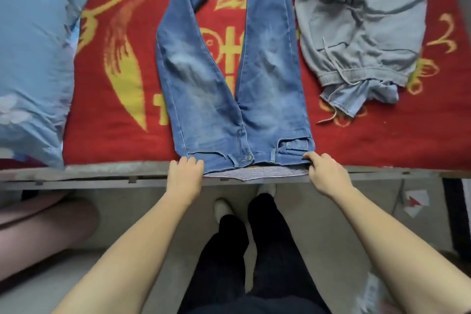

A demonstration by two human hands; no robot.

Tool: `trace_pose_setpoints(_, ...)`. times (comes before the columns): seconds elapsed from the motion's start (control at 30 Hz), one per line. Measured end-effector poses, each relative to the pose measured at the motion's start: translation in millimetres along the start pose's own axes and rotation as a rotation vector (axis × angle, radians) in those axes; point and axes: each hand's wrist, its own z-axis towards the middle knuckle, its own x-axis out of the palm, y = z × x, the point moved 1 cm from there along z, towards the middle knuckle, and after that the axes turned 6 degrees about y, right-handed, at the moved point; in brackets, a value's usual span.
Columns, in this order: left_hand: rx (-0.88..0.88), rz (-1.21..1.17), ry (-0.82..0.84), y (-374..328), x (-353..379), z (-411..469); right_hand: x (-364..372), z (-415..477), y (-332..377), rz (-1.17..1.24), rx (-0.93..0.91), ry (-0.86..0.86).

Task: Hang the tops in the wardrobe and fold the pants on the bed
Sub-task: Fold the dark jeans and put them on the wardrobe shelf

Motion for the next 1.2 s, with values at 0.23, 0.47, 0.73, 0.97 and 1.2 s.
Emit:
trace_pose_setpoints(0.23, -0.06, -0.173, 0.451, -39.1, 80.3, 33.0, 78.5, 48.3, -26.7, -0.106, 0.083, 0.405)
trace_pose_setpoints(0.47, 0.054, -0.193, 0.174, -85.1, 85.1, 71.4, 78.8, 89.7, -24.2, -0.077, -0.095, 0.16)
trace_pose_setpoints(0.73, 0.031, -0.321, 0.027, -143.4, 67.9, 127.2, 74.8, 138.1, -13.6, 0.232, 0.029, -0.079)
trace_pose_setpoints(0.97, -0.258, -0.634, 0.151, -153.0, 57.4, 149.9, 54.9, 181.0, -37.2, 0.541, 0.222, -0.017)
trace_pose_setpoints(1.2, -0.185, -0.453, 0.298, -161.1, 42.5, 141.9, 42.6, 189.7, -44.4, 0.496, 0.161, 0.144)
